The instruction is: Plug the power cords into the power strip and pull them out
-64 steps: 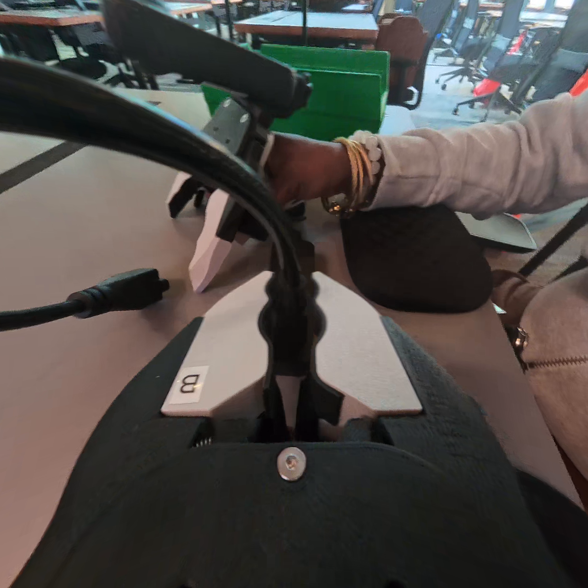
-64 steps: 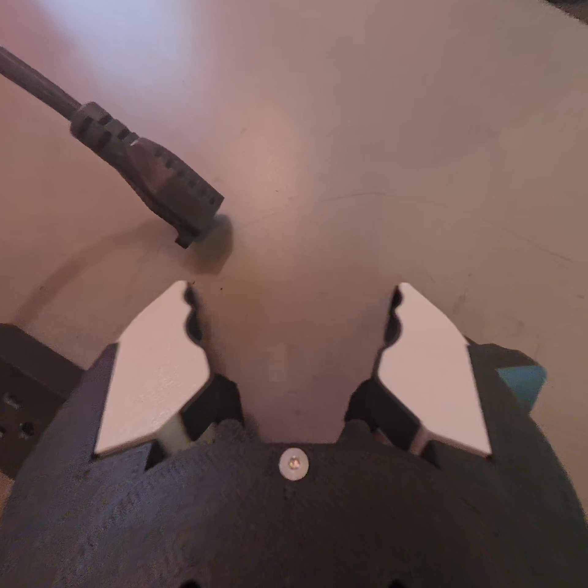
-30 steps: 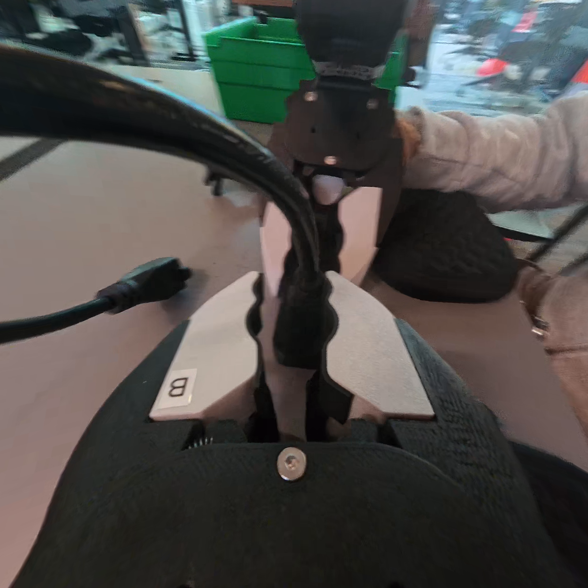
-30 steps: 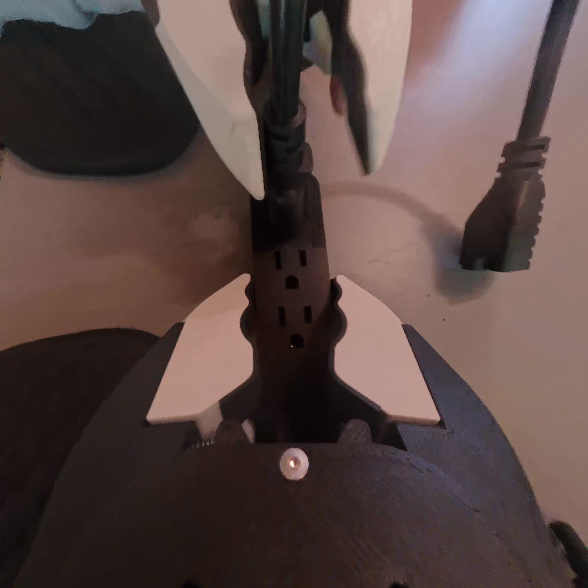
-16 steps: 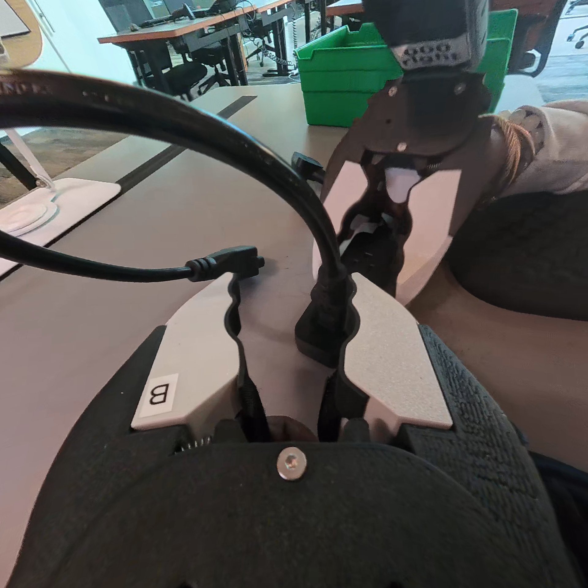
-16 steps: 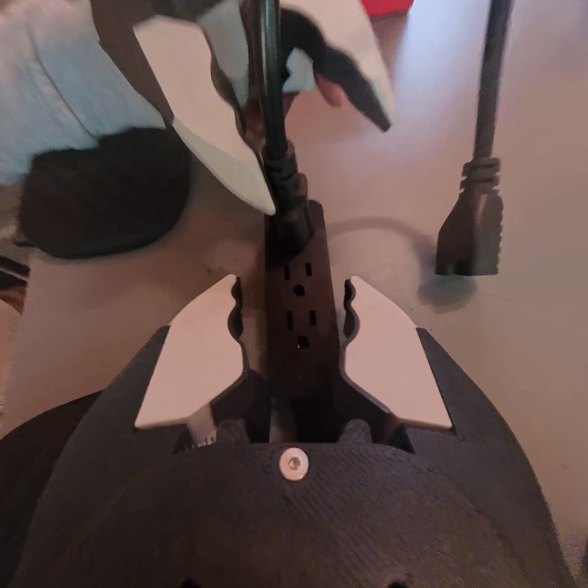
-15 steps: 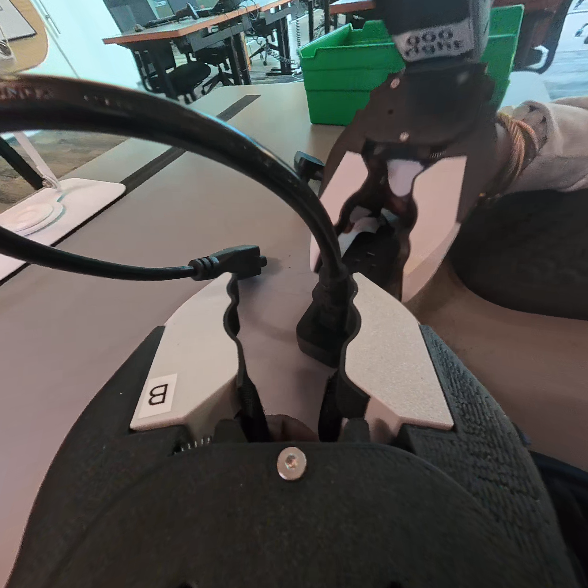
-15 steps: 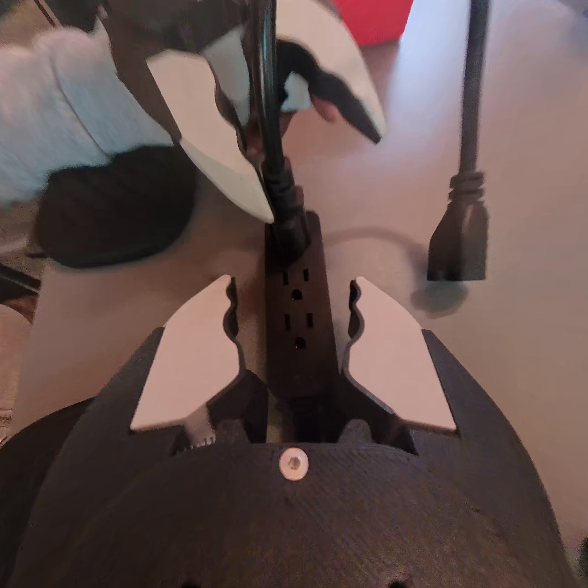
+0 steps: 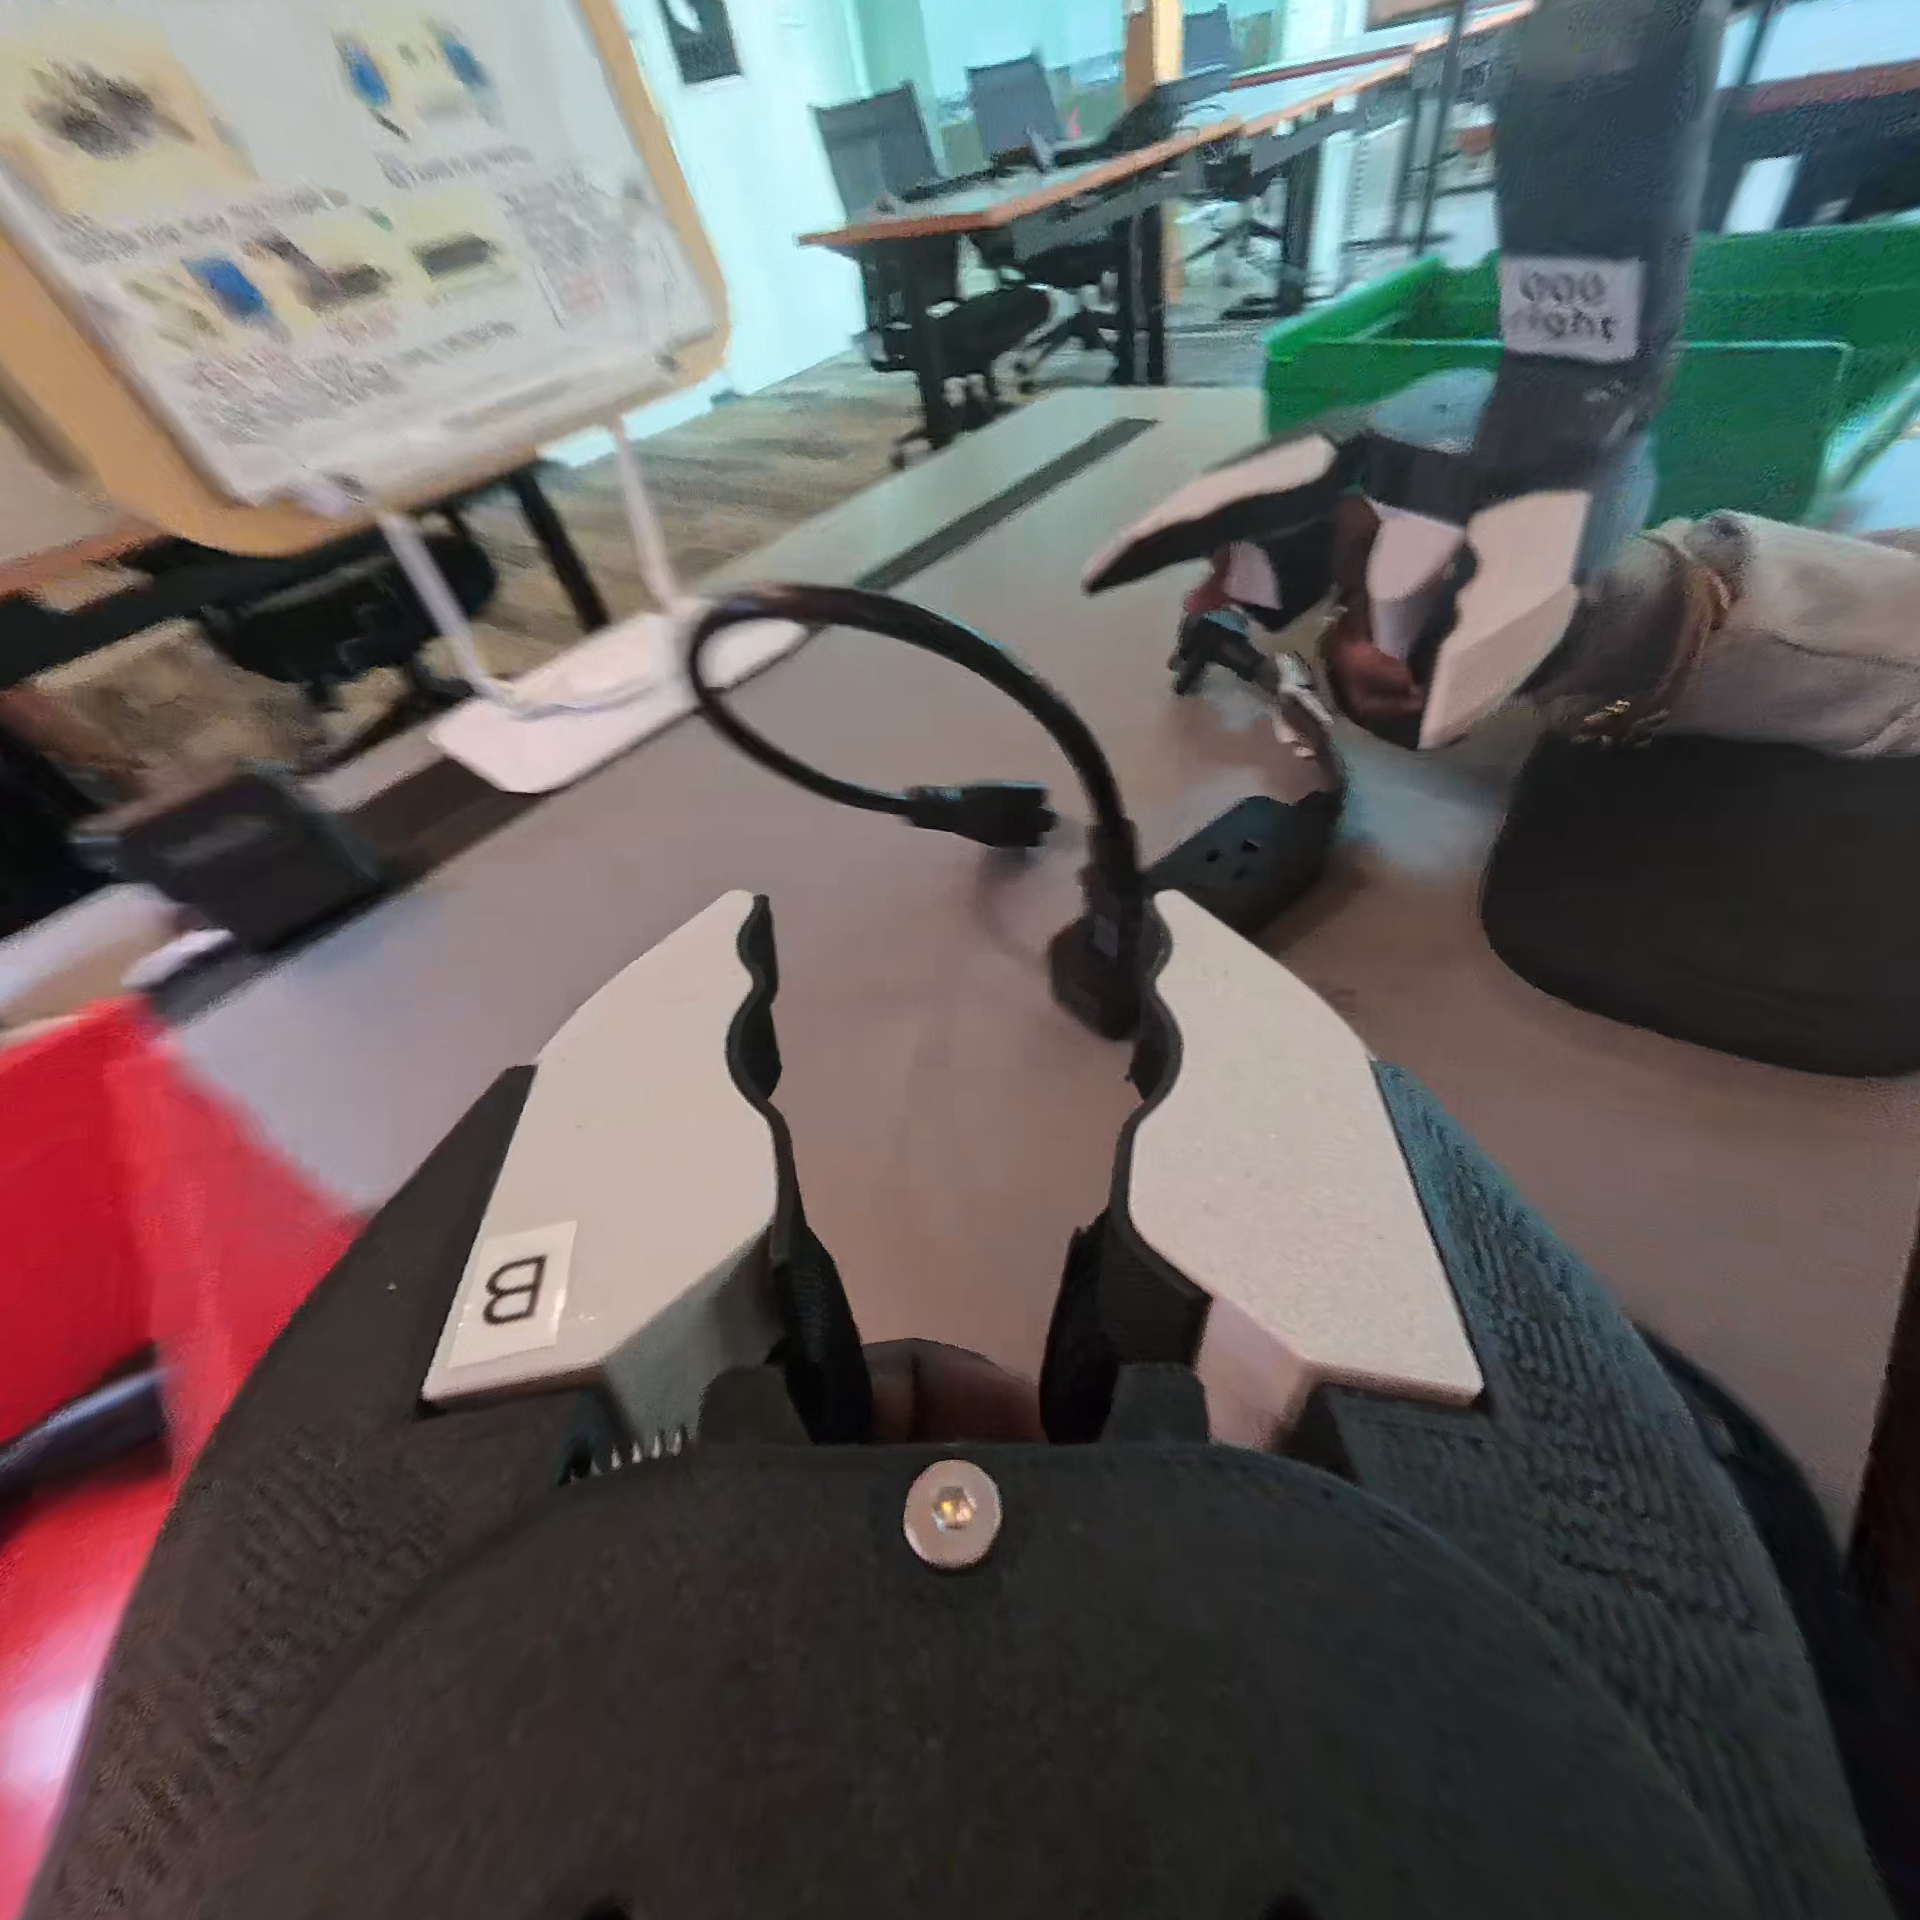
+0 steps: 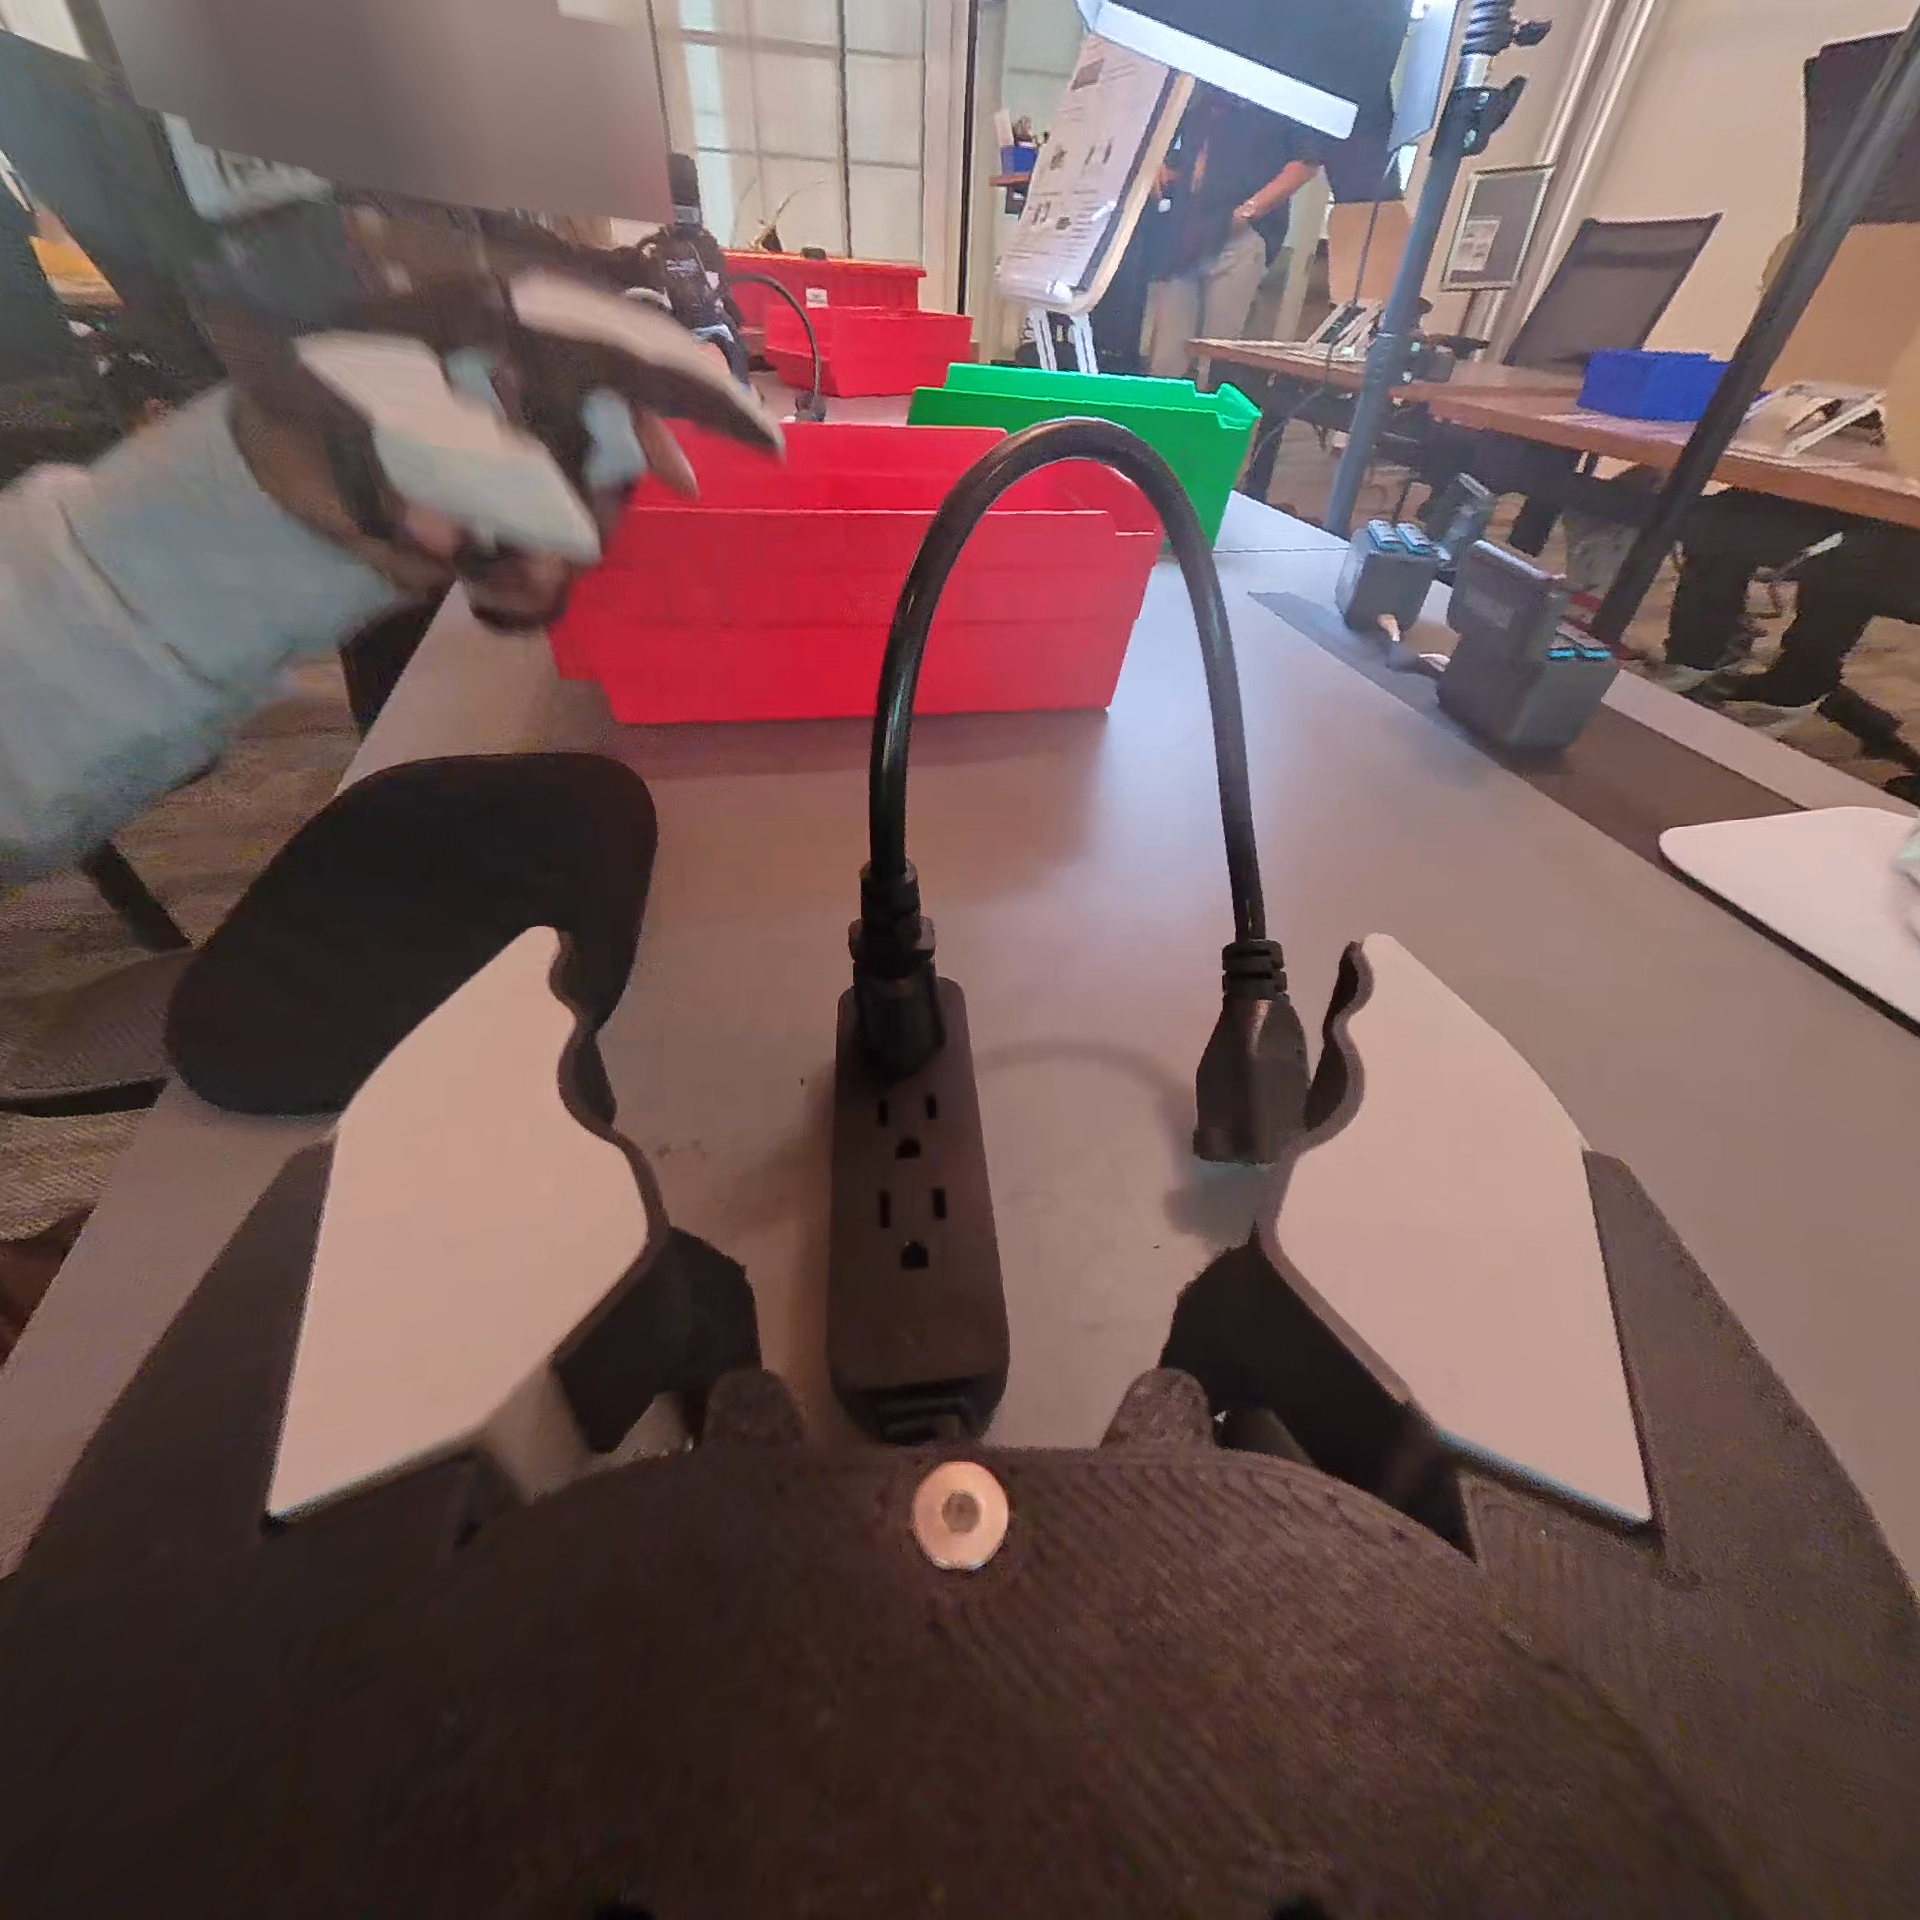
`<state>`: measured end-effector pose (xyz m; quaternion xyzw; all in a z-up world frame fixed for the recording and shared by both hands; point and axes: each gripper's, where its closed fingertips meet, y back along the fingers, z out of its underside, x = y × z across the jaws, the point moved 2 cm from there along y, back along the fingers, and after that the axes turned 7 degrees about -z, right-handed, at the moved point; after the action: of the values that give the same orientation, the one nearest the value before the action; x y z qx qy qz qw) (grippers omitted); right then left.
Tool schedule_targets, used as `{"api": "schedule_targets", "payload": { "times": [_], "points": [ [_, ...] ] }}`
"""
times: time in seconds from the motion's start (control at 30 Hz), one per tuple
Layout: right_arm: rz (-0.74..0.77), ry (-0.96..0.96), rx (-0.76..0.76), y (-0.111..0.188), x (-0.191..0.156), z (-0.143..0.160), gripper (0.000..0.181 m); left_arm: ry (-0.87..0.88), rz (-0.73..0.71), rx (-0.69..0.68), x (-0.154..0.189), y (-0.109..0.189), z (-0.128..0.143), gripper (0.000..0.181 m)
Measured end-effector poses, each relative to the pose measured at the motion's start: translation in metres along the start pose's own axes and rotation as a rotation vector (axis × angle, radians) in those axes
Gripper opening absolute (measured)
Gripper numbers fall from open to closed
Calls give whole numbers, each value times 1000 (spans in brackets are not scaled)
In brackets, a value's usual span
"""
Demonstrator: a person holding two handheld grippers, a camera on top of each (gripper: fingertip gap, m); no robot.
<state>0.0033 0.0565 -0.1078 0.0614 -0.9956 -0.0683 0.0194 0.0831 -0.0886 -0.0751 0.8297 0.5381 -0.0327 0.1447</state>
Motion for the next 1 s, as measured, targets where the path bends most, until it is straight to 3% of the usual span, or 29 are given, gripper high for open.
{"api": "schedule_targets", "payload": {
  "times": [0.07, 0.13, 0.27, 0.43, 0.57, 0.73, 0.9, 0.97, 1.0],
  "points": [
    [3, -5, 20, 2, 1, -3, 130, -18, -118, -6, -41, 35, -17, 59],
    [8, -27, 54, 6, 4, -6, 125, -22, -202, -113, -90, 61, -15, 56],
    [13, -62, 100, 11, 10, -8, 120, -95, -276, -523, -182, 77, 44, 57],
    [14, -83, 93, 12, 14, -4, 119, -413, -83, -771, -220, 34, 102, 58],
    [11, -81, 89, 13, 15, -2, 116, -516, -20, -812, -241, -1, 125, 59],
    [-6, -114, 82, 12, 16, 1, 114, -647, 128, -952, -260, -11, 159, 58],
    [-25, -126, 65, 10, 16, 5, 112, -672, 148, -886, -266, -26, 166, 49],
    [-27, -129, 52, 9, 16, 7, 112, -670, 176, -887, -263, -25, 170, 27],
    [-29, -132, 48, 9, 16, 8, 112, -672, 165, -877, -263, -25, 170, 26]
  ]
}}
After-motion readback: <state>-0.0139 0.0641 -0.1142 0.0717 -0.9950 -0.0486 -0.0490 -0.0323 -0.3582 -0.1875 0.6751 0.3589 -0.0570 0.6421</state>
